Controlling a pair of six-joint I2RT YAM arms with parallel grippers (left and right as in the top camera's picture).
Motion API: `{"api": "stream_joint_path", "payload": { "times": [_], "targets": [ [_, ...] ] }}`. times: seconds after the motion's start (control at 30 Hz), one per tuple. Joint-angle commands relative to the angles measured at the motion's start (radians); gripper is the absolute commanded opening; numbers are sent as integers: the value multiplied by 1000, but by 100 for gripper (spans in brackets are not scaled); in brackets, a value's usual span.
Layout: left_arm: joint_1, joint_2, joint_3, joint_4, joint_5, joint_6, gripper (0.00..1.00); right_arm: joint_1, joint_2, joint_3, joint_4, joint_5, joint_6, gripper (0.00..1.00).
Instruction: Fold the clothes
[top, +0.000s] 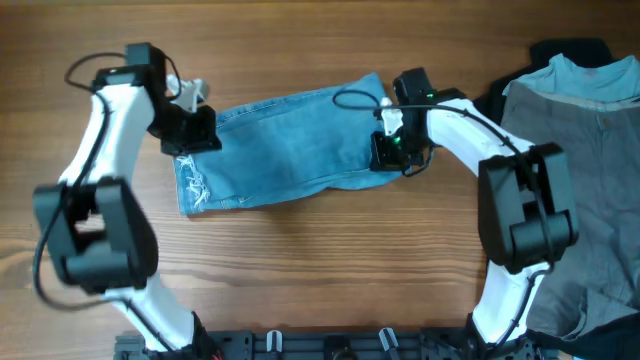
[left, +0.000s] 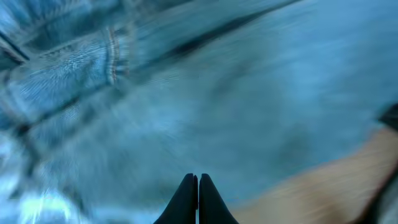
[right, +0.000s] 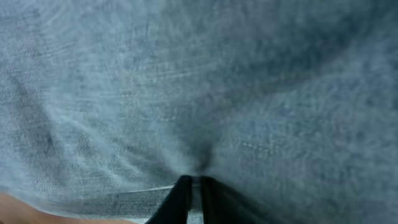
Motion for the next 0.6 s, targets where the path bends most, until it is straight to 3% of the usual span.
{"api": "stream_joint_path", "payload": {
  "times": [0.0,0.27,0.47,0.57],
  "targets": [
    [5,147,5,13,-84,14,4,7,139,-36,14,15,98,4],
    [10,311,8,95,-177,-31,4,7,21,-32,-8,16,21,7],
    [-3,174,177,-96,-26,-38,4,13,-244,-31,5,-41,-101,12],
    [-45,68,186,-72,29,-38,5,16,-294,-31,22,-80,-142,8]
  ]
}}
